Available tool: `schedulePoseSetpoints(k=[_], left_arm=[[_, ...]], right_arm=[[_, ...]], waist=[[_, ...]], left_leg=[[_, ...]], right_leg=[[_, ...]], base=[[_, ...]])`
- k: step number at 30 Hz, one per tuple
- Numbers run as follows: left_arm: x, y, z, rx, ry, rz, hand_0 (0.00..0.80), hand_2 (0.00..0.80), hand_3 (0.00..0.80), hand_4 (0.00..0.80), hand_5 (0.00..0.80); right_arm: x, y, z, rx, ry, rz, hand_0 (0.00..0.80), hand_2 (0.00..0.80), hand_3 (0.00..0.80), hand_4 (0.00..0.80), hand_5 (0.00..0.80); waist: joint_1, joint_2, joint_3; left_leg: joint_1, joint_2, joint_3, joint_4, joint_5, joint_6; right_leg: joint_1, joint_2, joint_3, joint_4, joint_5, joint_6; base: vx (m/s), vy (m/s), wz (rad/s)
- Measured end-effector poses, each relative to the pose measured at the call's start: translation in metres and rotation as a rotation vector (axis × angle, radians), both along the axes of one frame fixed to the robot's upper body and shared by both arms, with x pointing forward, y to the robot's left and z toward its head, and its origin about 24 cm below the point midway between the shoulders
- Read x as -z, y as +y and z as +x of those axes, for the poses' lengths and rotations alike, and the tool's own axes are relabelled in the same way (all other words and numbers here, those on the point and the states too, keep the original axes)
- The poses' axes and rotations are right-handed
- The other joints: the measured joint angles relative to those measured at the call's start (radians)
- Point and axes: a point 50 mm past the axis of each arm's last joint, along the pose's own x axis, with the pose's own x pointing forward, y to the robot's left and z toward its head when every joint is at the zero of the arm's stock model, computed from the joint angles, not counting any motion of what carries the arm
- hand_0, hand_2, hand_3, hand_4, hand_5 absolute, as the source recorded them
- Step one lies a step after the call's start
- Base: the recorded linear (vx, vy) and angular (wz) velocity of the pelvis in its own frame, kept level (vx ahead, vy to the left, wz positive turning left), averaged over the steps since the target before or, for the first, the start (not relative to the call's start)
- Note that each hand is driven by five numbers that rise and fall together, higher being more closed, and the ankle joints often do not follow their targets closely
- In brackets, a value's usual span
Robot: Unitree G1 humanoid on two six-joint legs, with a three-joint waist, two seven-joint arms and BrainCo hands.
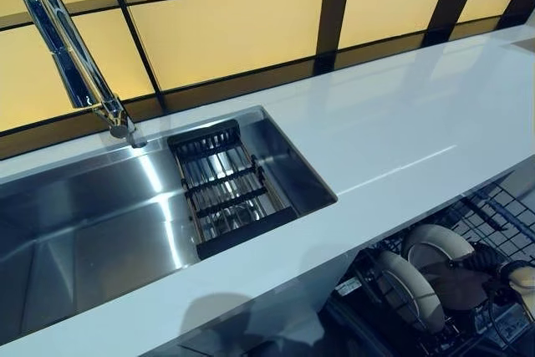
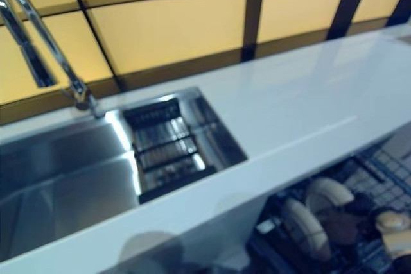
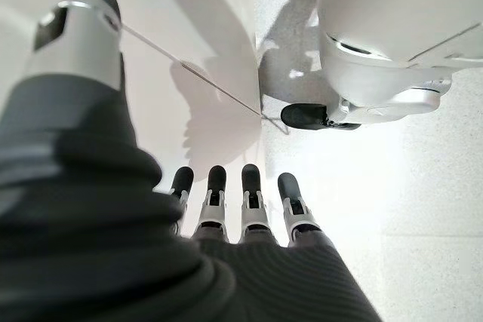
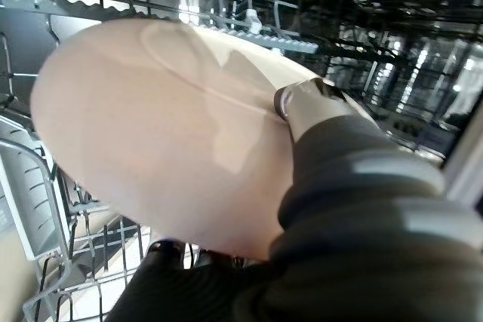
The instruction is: Take plates into dishwasher
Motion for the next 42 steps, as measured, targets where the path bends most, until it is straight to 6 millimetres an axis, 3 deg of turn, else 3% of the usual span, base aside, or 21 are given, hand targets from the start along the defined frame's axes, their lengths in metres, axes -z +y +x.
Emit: schedulePoseSetpoints(k=[23, 25, 26, 42], left_arm=[[-0.002, 0.0, 0.009, -0.008, -0.034, -0.006, 0.0, 0.0, 0.0, 0.0, 0.0], [-0.002, 0.0, 0.01, -0.007, -0.035, -0.005, 0.0, 0.0, 0.0, 0.0, 0.0], [-0.002, 0.0, 0.01, -0.007, -0.035, -0.006, 0.0, 0.0, 0.0, 0.0, 0.0], [-0.003, 0.004, 0.01, -0.008, -0.025, 0.004, 0.0, 0.0, 0.0, 0.0, 0.0]], right_arm=[[0.022, -0.006, -0.012, 0.021, 0.079, -0.012, 0.797, 0.797, 0.797, 0.797, 0.797], [0.023, -0.006, -0.013, 0.021, 0.079, -0.012, 0.518, 0.518, 0.518, 0.518, 0.518], [0.023, -0.006, -0.013, 0.022, 0.079, -0.012, 0.0, 0.0, 0.0, 0.0, 0.0], [0.021, -0.005, -0.012, 0.039, 0.076, 0.019, 0.0, 0.0, 0.0, 0.0, 0.0]], waist=[[0.0, 0.007, 0.007], [0.0, 0.005, 0.008], [0.001, 0.004, 0.008], [-0.002, -0.028, 0.013]], left_leg=[[-0.009, -0.003, -0.005, 0.0, 0.002, 0.002], [-0.009, -0.003, -0.005, 0.001, 0.002, 0.002], [-0.009, -0.003, -0.005, 0.0, 0.002, 0.002], [0.009, -0.003, -0.003, 0.0, 0.002, 0.003]], right_leg=[[-0.003, -0.003, -0.014, 0.003, 0.004, -0.005], [-0.003, -0.003, -0.014, 0.003, 0.004, -0.005], [-0.003, -0.003, -0.014, 0.003, 0.004, -0.005], [0.012, -0.004, -0.013, 0.001, 0.004, -0.006]], base=[[-0.001, 0.0, 0.0], [0.0, 0.0, 0.0], [0.0, 0.0, 0.0], [0.011, 0.004, 0.0]])
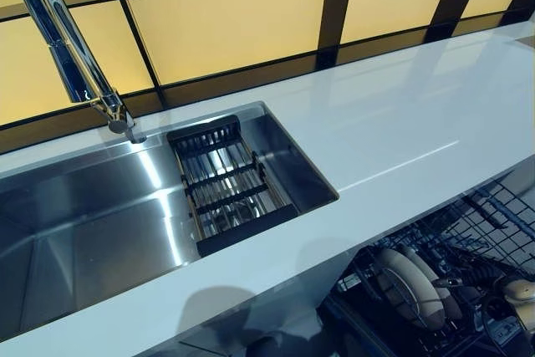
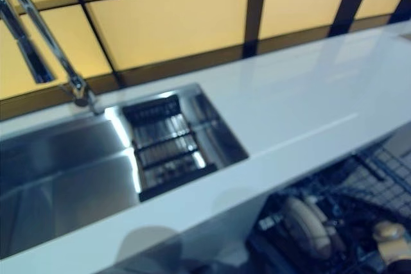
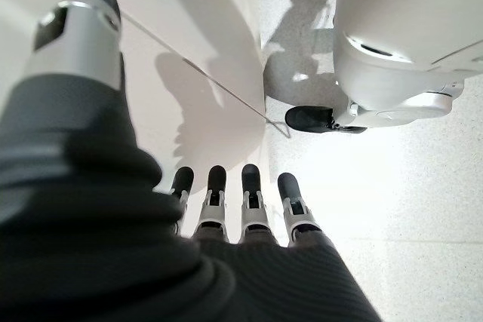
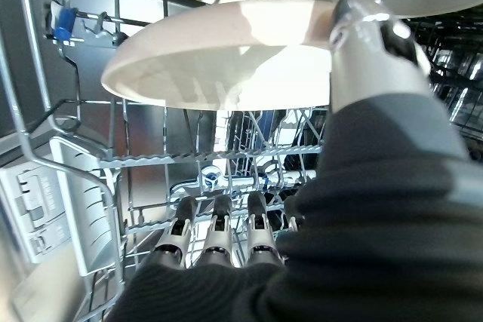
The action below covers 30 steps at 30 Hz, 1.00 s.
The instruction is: Take plates into dishwasher
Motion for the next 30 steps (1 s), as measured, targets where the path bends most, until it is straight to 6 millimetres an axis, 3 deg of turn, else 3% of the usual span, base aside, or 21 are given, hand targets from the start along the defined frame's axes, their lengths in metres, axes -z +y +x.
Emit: schedulePoseSetpoints(k=[4, 13, 19, 26, 30], left_arm=[[0.0, 0.0, 0.001, -0.001, 0.001, 0.001, 0.0, 0.0, 0.0, 0.0, 0.0], [0.001, 0.003, -0.005, -0.011, 0.023, 0.009, 0.0, 0.0, 0.0, 0.0, 0.0], [0.003, 0.004, -0.011, -0.027, 0.057, 0.028, 0.0, 0.0, 0.0, 0.0, 0.0], [0.009, 0.007, -0.025, 0.021, 0.258, 0.119, 0.0, 0.0, 0.0, 0.0, 0.0], [0.011, 0.011, -0.038, 0.033, 0.395, 0.18, 0.0, 0.0, 0.0, 0.0, 0.0]], right_arm=[[-0.011, -0.006, 0.001, 0.018, -0.024, 0.003, 0.0, 0.0, 0.0, 0.0, 0.0], [-0.075, -0.041, -0.002, 0.086, -0.14, -0.098, 0.0, 0.0, 0.0, 0.0, 0.0], [-0.091, -0.05, -0.007, 0.115, -0.15, -0.105, 0.0, 0.0, 0.0, 0.0, 0.0], [-0.101, -0.051, -0.005, 0.114, -0.191, -0.087, 0.0, 0.0, 0.0, 0.0, 0.0], [-0.122, -0.055, -0.003, 0.099, -0.2, -0.121, 0.0, 0.0, 0.0, 0.0, 0.0]], waist=[[-0.003, -0.006, -0.002], [-0.027, -0.041, -0.015], [-0.033, -0.065, -0.042], [-0.054, -0.075, -0.079], [-0.051, -0.072, -0.083]], left_leg=[[0.0, 0.0, 0.0, 0.0, 0.0, 0.0], [0.018, 0.003, 0.01, -0.001, -0.002, -0.001], [0.018, 0.007, 0.03, -0.001, -0.003, -0.003], [0.02, 0.012, 0.037, 0.0, -0.006, -0.006], [0.031, 0.019, 0.042, 0.0, -0.008, -0.01]], right_leg=[[0.0, -0.001, 0.0, 0.003, 0.001, -0.001], [0.011, 0.003, 0.019, 0.003, 0.001, -0.001], [0.002, 0.005, 0.034, 0.0, 0.003, 0.0], [0.001, 0.009, 0.045, -0.001, 0.003, 0.0], [0.012, 0.016, 0.049, -0.001, 0.002, 0.0]], base=[[0.04, 0.023, 0.0], [0.028, 0.036, -0.04], [0.007, 0.03, -0.1], [0.037, -0.061, -0.04], [0.073, -0.179, -0.04]])
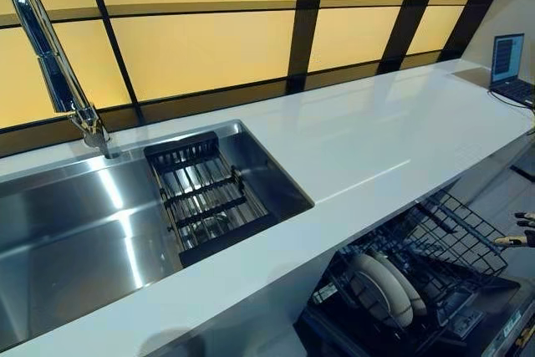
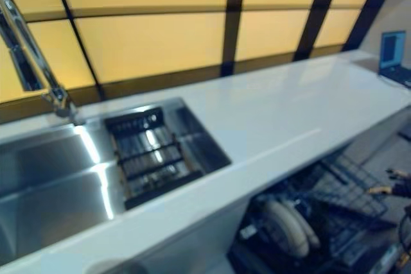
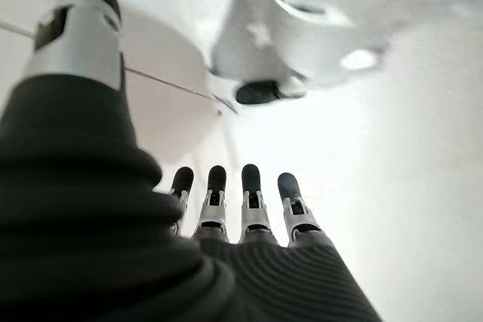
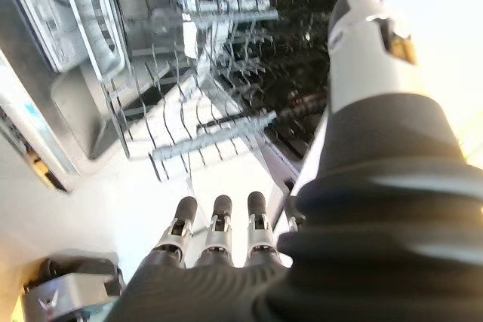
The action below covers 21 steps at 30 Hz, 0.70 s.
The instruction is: Take plates into dishwasher
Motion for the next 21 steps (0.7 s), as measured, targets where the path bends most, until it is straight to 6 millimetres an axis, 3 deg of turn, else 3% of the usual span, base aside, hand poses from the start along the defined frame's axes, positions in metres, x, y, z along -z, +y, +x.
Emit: schedulePoseSetpoints(k=[5, 7, 9, 11, 12, 13, 14, 16, 17, 18, 19, 21], left_arm=[[0.0, 0.008, -0.024, -0.047, 0.09, 0.053, 0.0, 0.0, 0.0, 0.0, 0.0], [-0.001, 0.01, -0.028, -0.071, 0.089, 0.06, 0.0, 0.0, 0.0, 0.0, 0.0], [-0.003, 0.015, -0.019, -0.07, 0.059, 0.07, 0.0, 0.0, 0.0, 0.0, 0.0], [-0.005, 0.017, -0.011, -0.063, 0.043, 0.075, 0.0, 0.0, 0.0, 0.0, 0.0], [-0.005, 0.018, -0.008, -0.058, 0.037, 0.076, 0.0, 0.0, 0.0, 0.0, 0.0], [-0.007, 0.02, 0.002, -0.044, 0.022, 0.08, 0.0, 0.0, 0.0, 0.0, 0.0], [-0.008, 0.019, 0.012, -0.037, 0.003, 0.075, 0.0, 0.0, 0.0, 0.0, 0.0], [-0.008, 0.015, 0.027, -0.026, -0.033, 0.054, 0.0, 0.0, 0.0, 0.0, 0.0], [-0.009, 0.011, 0.038, -0.012, -0.057, 0.044, 0.0, 0.0, 0.0, 0.0, 0.0], [-0.009, 0.004, 0.05, 0.014, -0.09, 0.03, 0.0, 0.0, 0.0, 0.0, 0.0], [-0.01, -0.003, 0.062, 0.025, -0.123, 0.013, 0.0, 0.0, 0.0, 0.0, 0.0], [-0.014, -0.012, 0.085, 0.071, -0.169, -0.001, 0.0, 0.0, 0.0, 0.0, 0.0]], right_arm=[[-0.021, -0.009, -0.002, 0.029, -0.014, -0.043, 0.0, 0.0, 0.0, 0.0, 0.0], [-0.019, -0.012, -0.003, 0.046, 0.0, -0.039, 0.0, 0.0, 0.0, 0.0, 0.0], [-0.019, -0.018, -0.007, 0.086, 0.001, -0.03, 0.0, 0.0, 0.0, 0.0, 0.0], [-0.028, -0.022, -0.006, 0.119, -0.036, -0.022, 0.0, 0.0, 0.0, 0.0, 0.0], [-0.029, -0.023, -0.006, 0.124, -0.04, -0.024, 0.0, 0.0, 0.0, 0.0, 0.0], [-0.028, -0.022, -0.006, 0.123, -0.037, -0.026, 0.0, 0.0, 0.0, 0.0, 0.0], [-0.032, -0.022, -0.005, 0.117, -0.05, -0.03, 0.0, 0.0, 0.0, 0.0, 0.0], [-0.048, -0.025, -0.008, 0.131, -0.084, -0.062, 0.0, 0.0, 0.0, 0.0, 0.0], [-0.052, -0.029, -0.013, 0.152, -0.109, -0.062, 0.0, 0.0, 0.0, 0.0, 0.0], [-0.054, -0.033, -0.02, 0.178, -0.104, -0.081, 0.0, 0.0, 0.0, 0.0, 0.0], [-0.052, -0.037, -0.026, 0.208, -0.097, -0.087, 0.0, 0.0, 0.0, 0.0, 0.0], [-0.033, -0.049, -0.042, 0.292, -0.04, -0.062, 0.0, 0.0, 0.0, 0.0, 0.0]], waist=[[0.01, -0.001, -0.016], [0.033, -0.002, -0.017], [0.055, -0.003, -0.015], [0.06, 0.008, -0.012], [0.057, 0.005, -0.013], [0.054, -0.026, -0.008], [0.036, -0.06, -0.011], [-0.013, -0.052, -0.013], [-0.038, -0.042, -0.014], [-0.059, -0.021, -0.019], [-0.073, 0.005, -0.022], [-0.097, 0.035, -0.024]], left_leg=[[-0.001, 0.015, -0.025, 0.002, 0.004, -0.016], [-0.018, 0.022, -0.037, 0.022, 0.004, -0.023], [-0.048, 0.03, -0.051, 0.04, 0.005, -0.029], [-0.057, 0.032, -0.053, 0.013, 0.035, -0.032], [-0.057, 0.031, -0.054, -0.007, 0.045, -0.055], [-0.055, 0.029, -0.017, 0.054, -0.012, -0.069], [-0.033, 0.034, 0.004, 0.141, -0.03, -0.095], [0.017, 0.077, -0.011, 0.239, -0.048, -0.123], [0.027, 0.091, -0.058, 0.302, -0.067, -0.154], [0.061, 0.093, -0.103, 0.301, -0.07, -0.158], [0.079, 0.096, -0.112, 0.271, -0.068, -0.157], [0.114, 0.092, -0.113, 0.126, -0.024, -0.102]], right_leg=[[0.01, 0.017, -0.026, 0.0, -0.005, -0.007], [0.008, 0.024, -0.031, 0.0, -0.007, -0.01], [-0.012, 0.03, -0.039, 0.001, -0.004, -0.015], [-0.022, 0.033, -0.071, 0.006, 0.009, -0.052], [-0.027, 0.025, -0.088, 0.006, 0.014, -0.072], [-0.031, -0.014, -0.119, 0.005, 0.02, -0.074], [-0.035, -0.059, -0.144, 0.006, 0.023, -0.069], [-0.034, -0.091, -0.17, 0.008, 0.024, -0.053], [-0.043, -0.098, -0.184, 0.031, 0.018, -0.044], [-0.07, -0.105, -0.187, 0.063, 0.007, -0.027], [-0.097, -0.104, -0.187, 0.095, 0.006, -0.023], [-0.188, -0.128, -0.182, 0.241, -0.001, -0.017]], base=[[0.064, -0.166, 0.1], [-0.094, -0.087, 0.15], [-0.178, -0.019, 0.2], [-0.271, 0.096, 0.35], [-0.305, 0.162, 0.44], [-0.238, 0.122, 0.37], [-0.363, 0.132, 0.49], [-0.314, 0.076, 0.53], [-0.329, 0.038, 0.58], [-0.414, 0.076, 0.6], [-0.5, 0.126, 0.6], [-0.622, 0.24, 0.59]])
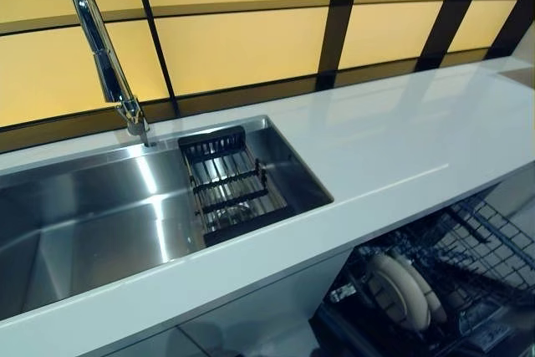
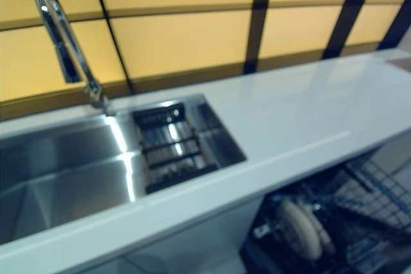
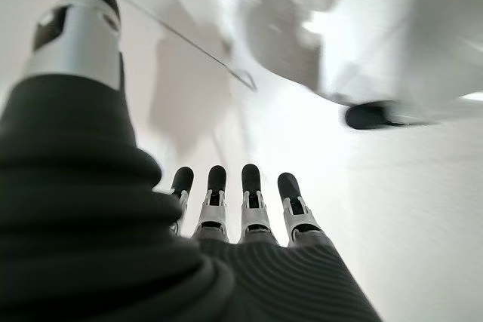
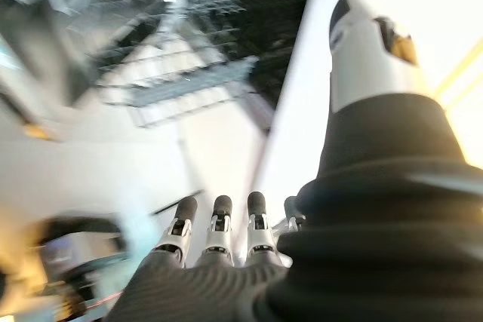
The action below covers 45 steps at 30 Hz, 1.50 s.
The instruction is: Take plates into dishwasher
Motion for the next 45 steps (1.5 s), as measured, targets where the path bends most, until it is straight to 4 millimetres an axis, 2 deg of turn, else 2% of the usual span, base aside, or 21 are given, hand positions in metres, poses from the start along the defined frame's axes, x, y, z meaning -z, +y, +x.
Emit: schedulePoseSetpoints(k=[1, 3, 4, 5, 7, 8, 10, 12, 15, 16, 19, 21, 24, 27, 29, 30, 33, 36, 39, 41, 45], left_arm=[[0.0, -0.002, 0.003, 0.023, -0.001, 0.001, 0.0, 0.0, 0.0, 0.0, 0.0], [-0.001, 0.005, 0.0, 0.017, 0.017, 0.028, 0.0, 0.0, 0.0, 0.0, 0.0], [-0.001, 0.018, -0.014, -0.015, 0.063, 0.061, 0.0, 0.0, 0.0, 0.0, 0.0], [0.002, 0.019, -0.026, -0.066, 0.082, 0.062, 0.0, 0.0, 0.0, 0.0, 0.0], [0.006, 0.02, -0.047, -0.122, 0.128, 0.061, 0.0, 0.0, 0.0, 0.0, 0.0], [0.01, 0.021, -0.07, -0.151, 0.193, 0.065, 0.0, 0.0, 0.0, 0.0, 0.0], [0.012, 0.023, -0.094, -0.171, 0.258, 0.071, 0.0, 0.0, 0.0, 0.0, 0.0], [0.013, 0.021, -0.107, -0.18, 0.293, 0.07, 0.0, 0.0, 0.0, 0.0, 0.0], [0.01, 0.027, -0.088, -0.156, 0.233, 0.065, 0.0, 0.0, 0.0, 0.0, 0.0], [0.005, 0.034, -0.073, -0.137, 0.183, 0.078, 0.0, 0.0, 0.0, 0.0, 0.0], [-0.005, 0.047, -0.053, -0.115, 0.115, 0.1, 0.0, 0.0, 0.0, 0.0, 0.0], [-0.007, 0.055, -0.061, -0.121, 0.127, 0.12, 0.0, 0.0, 0.0, 0.0, 0.0], [-0.004, 0.055, -0.079, -0.139, 0.179, 0.111, 0.0, 0.0, 0.0, 0.0, 0.0], [-0.003, 0.056, -0.085, -0.181, 0.198, 0.102, 0.0, 0.0, 0.0, 0.0, 0.0], [-0.004, 0.058, -0.086, -0.201, 0.198, 0.101, 0.0, 0.0, 0.0, 0.0, 0.0], [-0.004, 0.058, -0.085, -0.201, 0.191, 0.101, 0.0, 0.0, 0.0, 0.0, 0.0], [-0.01, 0.07, -0.087, -0.208, 0.202, 0.13, 0.0, 0.0, 0.0, 0.0, 0.0], [-0.01, 0.067, -0.081, -0.2, 0.181, 0.13, 0.0, 0.0, 0.0, 0.0, 0.0], [-0.011, 0.067, -0.07, -0.192, 0.145, 0.129, 0.0, 0.0, 0.0, 0.0, 0.0], [-0.011, 0.062, -0.057, -0.176, 0.107, 0.119, 0.0, 0.0, 0.0, 0.0, 0.0], [-0.003, 0.041, -0.044, -0.183, 0.063, 0.058, 0.0, 0.0, 0.0, 0.0, 0.0]], right_arm=[[0.001, -0.003, -0.003, 0.02, -0.001, 0.003, 0.0, 0.0, 0.0, 0.0, 0.0], [-0.002, -0.005, -0.004, 0.056, -0.049, 0.012, 0.0, 0.0, 0.0, 0.0, 0.0], [-0.002, -0.007, -0.007, 0.078, -0.056, 0.008, 0.0, 0.0, 0.0, 0.0, 0.0], [-0.007, -0.01, -0.008, 0.102, -0.079, -0.004, 0.0, 0.0, 0.0, 0.0, 0.0], [-0.009, -0.005, 0.003, 0.073, -0.082, -0.01, 0.0, 0.0, 0.0, 0.0, 0.0], [-0.014, 0.0, 0.02, 0.048, -0.094, -0.002, 0.0, 0.0, 0.0, 0.0, 0.0], [-0.027, 0.01, 0.04, -0.01, -0.108, -0.022, 0.0, 0.0, 0.0, 0.0, 0.0], [-0.038, 0.019, 0.057, -0.061, -0.111, -0.053, 0.0, 0.0, 0.0, 0.0, 0.0], [-0.036, 0.019, 0.058, -0.069, -0.095, -0.057, 0.0, 0.0, 0.0, 0.0, 0.0], [-0.028, 0.02, 0.057, -0.082, -0.068, -0.059, 0.0, 0.0, 0.0, 0.0, 0.0], [-0.011, 0.019, 0.05, -0.08, -0.054, -0.011, 0.0, 0.0, 0.0, 0.0, 0.0], [0.004, 0.02, 0.047, -0.069, -0.03, 0.025, 0.0, 0.0, 0.0, 0.0, 0.0], [0.007, 0.013, 0.039, -0.005, -0.029, 0.046, 0.0, 0.0, 0.0, 0.0, 0.0], [0.013, 0.013, 0.039, 0.025, -0.058, 0.07, 0.0, 0.0, 0.0, 0.0, 0.0], [0.022, 0.013, 0.036, 0.037, -0.086, 0.09, 0.0, 0.0, 0.0, 0.0, 0.0], [0.033, 0.016, 0.037, 0.037, -0.086, 0.118, 0.0, 0.0, 0.0, 0.0, 0.0], [0.039, 0.027, 0.049, -0.003, -0.121, 0.141, 0.0, 0.0, 0.0, 0.0, 0.0], [0.039, 0.029, 0.052, 0.024, -0.165, 0.173, 0.0, 0.0, 0.0, 0.0, 0.0], [0.051, 0.034, 0.054, 0.052, -0.213, 0.282, 0.0, 0.0, 0.0, 0.0, 0.0], [0.086, 0.046, 0.05, 0.069, -0.196, 0.424, 0.0, 0.0, 0.0, 0.0, 0.0], [0.132, 0.063, 0.038, 0.116, -0.171, 0.613, 0.0, 0.0, 0.0, 0.0, 0.0]], waist=[[-0.004, 0.011, 0.006], [-0.017, 0.022, 0.003], [-0.039, -0.015, -0.006], [-0.036, -0.018, -0.009], [0.016, -0.014, -0.009], [0.03, -0.001, -0.013], [0.097, 0.005, -0.011], [0.136, -0.002, -0.003], [0.122, -0.016, 0.006], [0.121, -0.059, 0.028], [0.122, -0.091, 0.086], [0.128, -0.094, 0.08], [0.133, -0.067, 0.07], [0.216, -0.051, 0.058], [0.261, -0.067, 0.042], [0.298, -0.076, 0.025], [0.32, -0.094, 0.017], [0.311, -0.071, 0.002], [0.304, -0.09, -0.001], [0.277, -0.118, -0.009], [0.257, -0.106, -0.017]], left_leg=[[0.007, -0.007, -0.001, -0.026, 0.01, 0.014], [-0.003, 0.009, -0.011, -0.098, 0.009, 0.014], [-0.008, -0.021, -0.03, -0.125, 0.006, 0.013], [-0.005, -0.03, -0.046, -0.117, -0.036, 0.003], [-0.011, -0.032, -0.075, 0.018, -0.13, -0.031], [-0.023, -0.039, -0.152, 0.106, -0.183, -0.038], [-0.032, -0.067, -0.213, 0.155, -0.24, 0.01], [-0.046, -0.096, -0.197, 0.21, -0.298, 0.036], [-0.076, -0.13, -0.149, 0.279, -0.422, 0.091], [-0.073, -0.183, -0.147, 0.298, -0.426, 0.121], [-0.054, -0.212, -0.105, 0.296, -0.385, 0.186], [-0.053, -0.187, -0.002, 0.244, -0.336, 0.185], [-0.045, -0.152, 0.118, 0.11, -0.226, 0.19], [-0.075, -0.127, 0.18, 0.056, -0.164, 0.183], [-0.105, -0.125, 0.184, 0.079, -0.162, 0.179], [-0.127, -0.119, 0.157, 0.084, -0.157, 0.164], [-0.174, -0.1, 0.065, 0.107, -0.141, 0.1], [-0.184, -0.044, 0.064, 0.075, -0.1, 0.053], [-0.187, -0.03, 0.074, 0.051, -0.076, 0.029], [-0.199, -0.014, 0.059, 0.04, -0.053, 0.016], [-0.198, 0.002, 0.019, 0.019, -0.038, 0.037]], right_leg=[[-0.059, -0.002, -0.001, 0.066, -0.027, 0.02], [-0.126, 0.076, 0.027, -0.016, -0.043, 0.059], [-0.125, 0.089, 0.038, -0.098, 0.043, 0.041], [-0.112, 0.084, 0.043, -0.133, 0.123, -0.038], [-0.11, 0.088, 0.061, -0.149, 0.143, -0.047], [-0.108, 0.098, 0.075, -0.152, 0.165, -0.034], [-0.136, 0.106, 0.138, -0.154, 0.203, -0.027], [-0.15, 0.095, 0.17, -0.176, 0.236, -0.016], [-0.164, 0.061, 0.157, -0.177, 0.276, 0.016], [-0.165, 0.028, 0.173, -0.165, 0.277, 0.038], [-0.159, -0.009, 0.154, -0.14, 0.143, 0.212], [-0.21, -0.005, 0.07, 0.073, 0.129, 0.187], [-0.203, -0.011, 0.067, 0.272, 0.082, 0.148], [-0.084, -0.113, 0.082, 0.322, 0.006, 0.171], [0.019, -0.197, 0.082, 0.282, -0.007, 0.198], [0.144, -0.23, 0.076, 0.079, 0.022, 0.222], [0.278, -0.224, 0.062, -0.189, 0.233, 0.219], [0.25, -0.164, 0.035, -0.196, 0.17, 0.236], [0.236, -0.15, 0.033, -0.203, 0.068, 0.201], [0.233, -0.131, 0.026, -0.213, 0.007, 0.198], [0.23, -0.104, 0.017, -0.208, 0.003, 0.177]], base=[[-0.526, 0.219, 0.42], [-0.344, 0.162, 0.49], [-0.431, 0.242, 0.86], [-0.372, 0.216, 0.64], [-0.368, 0.217, -0.23], [-0.488, 0.269, -0.5], [-0.436, 0.203, -0.86], [-0.308, 0.14, -0.74], [-0.207, 0.061, 0.02], [-0.41, 0.021, -0.17], [-0.445, -0.012, -0.52], [-0.607, -0.077, -0.79], [-0.58, -0.242, -0.8], [-0.368, -0.321, -0.8], [-0.286, -0.367, -0.64], [-0.215, -0.292, -0.58], [-0.21, -0.275, -0.53], [-0.144, -0.159, -0.32], [-0.101, -0.076, -0.35], [-0.084, -0.083, 0.0], [-0.037, -0.029, 0.09]])
